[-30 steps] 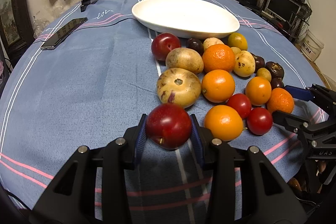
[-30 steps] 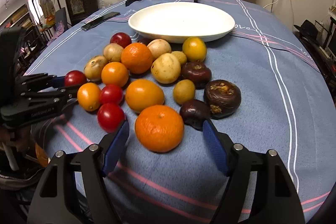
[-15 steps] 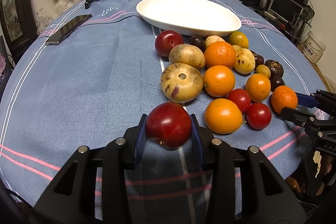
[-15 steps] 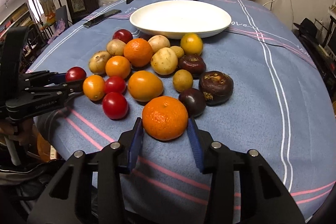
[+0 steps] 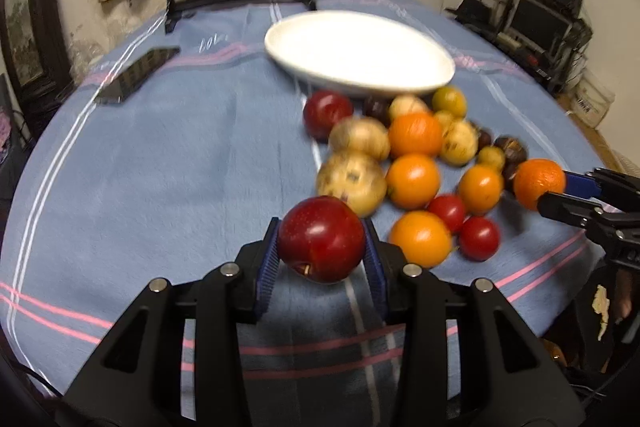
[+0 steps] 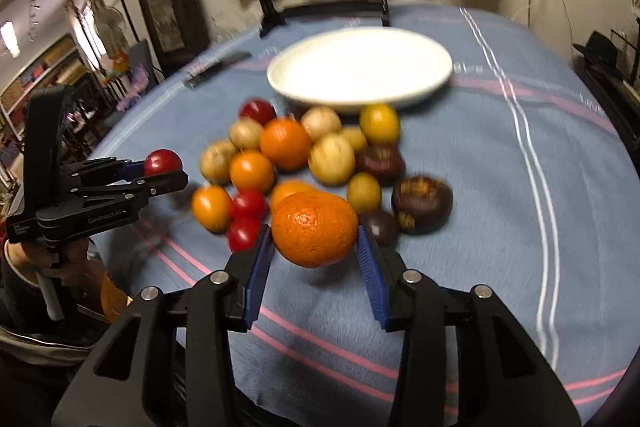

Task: Organize fruits
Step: 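Carry both fruits onto the white plate and open both tools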

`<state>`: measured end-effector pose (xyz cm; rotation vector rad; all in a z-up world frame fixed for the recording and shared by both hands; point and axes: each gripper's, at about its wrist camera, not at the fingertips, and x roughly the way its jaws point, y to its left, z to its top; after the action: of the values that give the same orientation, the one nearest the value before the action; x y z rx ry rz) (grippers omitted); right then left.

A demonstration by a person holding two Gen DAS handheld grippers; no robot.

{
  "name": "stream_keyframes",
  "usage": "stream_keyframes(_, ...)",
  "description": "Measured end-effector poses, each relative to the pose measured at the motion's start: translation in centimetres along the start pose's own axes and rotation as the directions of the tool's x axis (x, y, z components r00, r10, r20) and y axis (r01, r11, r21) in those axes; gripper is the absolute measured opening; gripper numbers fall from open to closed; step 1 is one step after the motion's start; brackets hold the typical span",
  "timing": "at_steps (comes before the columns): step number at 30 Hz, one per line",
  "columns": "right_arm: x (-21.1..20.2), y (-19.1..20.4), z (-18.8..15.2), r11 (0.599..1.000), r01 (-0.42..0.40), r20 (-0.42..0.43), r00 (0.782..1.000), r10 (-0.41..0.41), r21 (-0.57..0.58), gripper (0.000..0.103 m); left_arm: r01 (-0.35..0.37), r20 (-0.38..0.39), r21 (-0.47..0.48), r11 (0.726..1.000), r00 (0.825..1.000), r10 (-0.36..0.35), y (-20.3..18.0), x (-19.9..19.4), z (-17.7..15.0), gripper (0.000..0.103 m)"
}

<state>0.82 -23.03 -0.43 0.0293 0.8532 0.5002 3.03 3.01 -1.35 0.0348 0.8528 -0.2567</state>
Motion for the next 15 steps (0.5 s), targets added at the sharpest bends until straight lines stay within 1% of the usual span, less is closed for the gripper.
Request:
stream_keyframes(1, -0.3, 0.0, 0.7, 1.000, 0.001, 0.013, 1.000, -0.001, -0.014, 0.044, 0.005, 0.012, 0.011, 1.000, 1.000, -0.005, 0.0, -0.4, 0.9, 0.039)
stream_keyframes(4, -0.6, 0.0, 2.8, 0.999, 0.025, 0.047, 0.999, -0.023, -0.045, 0.044, -0.013, 0.043, 0.042, 0.999, 0.999, 0.011, -0.2, -0.6, 3.4, 0.039)
stream_keyframes(5, -0.6, -0.1, 3.8, 0.998, 0.036, 0.067, 0.997, -0.032, -0.059, 0.044, -0.022, 0.055, 0.049, 0.999, 0.998, 0.019, -0.4, -0.4, 4.6, 0.040)
stream_keyframes(8, -0.1, -0.4, 6.6, 0.996, 0.036, 0.101, 0.994, -0.028, -0.080, 0.044, -0.030, 0.074, 0.054, 0.998, 0.997, 0.026, -0.6, 0.8, 7.6, 0.040)
stream_keyframes(11, 1.9, -1.1, 9.2, 0.997, 0.039, 0.094, 0.995, -0.032, -0.072, 0.044, -0.047, 0.062, 0.035, 0.998, 0.997, 0.045, -0.5, 3.5, 10.8, 0.040)
stream_keyframes(12, 2.8, -1.5, 9.9, 0.997, 0.036, 0.085, 0.996, -0.030, -0.065, 0.044, -0.054, 0.055, 0.026, 0.998, 0.997, 0.053, -0.5, 4.5, 11.8, 0.040)
stream_keyframes(15, 5.7, -2.9, 11.8, 0.997, 0.062, 0.044, 0.997, -0.061, -0.033, 0.044, -0.055, 0.027, 0.013, 0.998, 0.998, 0.055, -0.2, 7.5, 14.0, 0.040)
